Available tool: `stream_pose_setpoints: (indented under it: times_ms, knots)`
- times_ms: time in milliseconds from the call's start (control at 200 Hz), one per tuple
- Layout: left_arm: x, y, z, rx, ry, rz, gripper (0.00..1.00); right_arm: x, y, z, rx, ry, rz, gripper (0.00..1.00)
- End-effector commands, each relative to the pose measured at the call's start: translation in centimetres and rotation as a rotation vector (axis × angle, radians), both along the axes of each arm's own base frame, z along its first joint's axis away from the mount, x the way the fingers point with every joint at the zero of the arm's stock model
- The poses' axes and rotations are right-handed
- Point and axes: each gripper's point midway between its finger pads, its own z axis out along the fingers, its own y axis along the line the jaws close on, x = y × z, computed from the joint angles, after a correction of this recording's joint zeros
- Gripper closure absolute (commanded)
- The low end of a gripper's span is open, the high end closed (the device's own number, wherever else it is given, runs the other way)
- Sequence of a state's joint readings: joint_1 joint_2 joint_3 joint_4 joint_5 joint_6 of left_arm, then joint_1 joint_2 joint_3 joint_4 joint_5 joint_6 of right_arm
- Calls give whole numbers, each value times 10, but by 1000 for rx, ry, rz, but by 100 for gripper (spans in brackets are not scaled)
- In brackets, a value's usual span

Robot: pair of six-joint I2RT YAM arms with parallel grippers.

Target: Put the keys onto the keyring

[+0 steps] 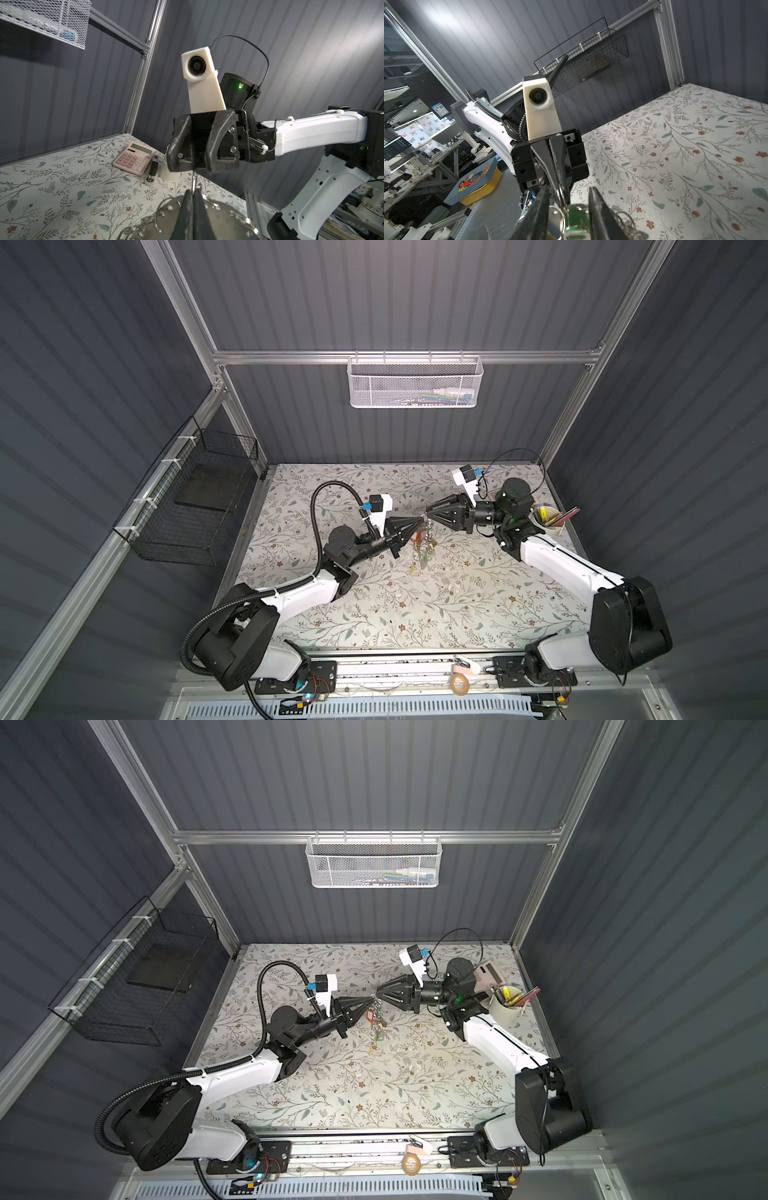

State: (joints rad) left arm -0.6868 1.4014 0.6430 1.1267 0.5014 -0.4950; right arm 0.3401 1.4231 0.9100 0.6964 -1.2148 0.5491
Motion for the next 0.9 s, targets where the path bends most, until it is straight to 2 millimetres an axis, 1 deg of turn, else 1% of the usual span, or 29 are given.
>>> stream_pose_setpoints:
  times_ms: [0, 110, 250, 375, 465, 585, 896]
  knots:
    - [-9, 2, 23, -63, -68, -19, 100, -9, -1, 8, 29, -28, 40, 68]
    - [-9, 3, 24, -68, -70, -20, 100, -9, 0, 1, 13, -17, 31, 71]
    - [-9, 3, 26, -77, -70, -19, 100, -11, 2, -8, -16, -7, 24, 71]
    - [-10, 3, 27, -83, -72, -25, 100, -11, 5, -13, -35, -3, 19, 74]
    - [-10, 2, 27, -82, -72, -26, 100, -11, 6, -13, -35, -3, 19, 77]
    - [-9, 2, 25, -79, -68, -26, 100, -9, 8, -13, -35, -3, 17, 85]
    - [-7, 2, 17, -64, -51, -21, 100, -10, 10, -14, -38, 4, 17, 97]
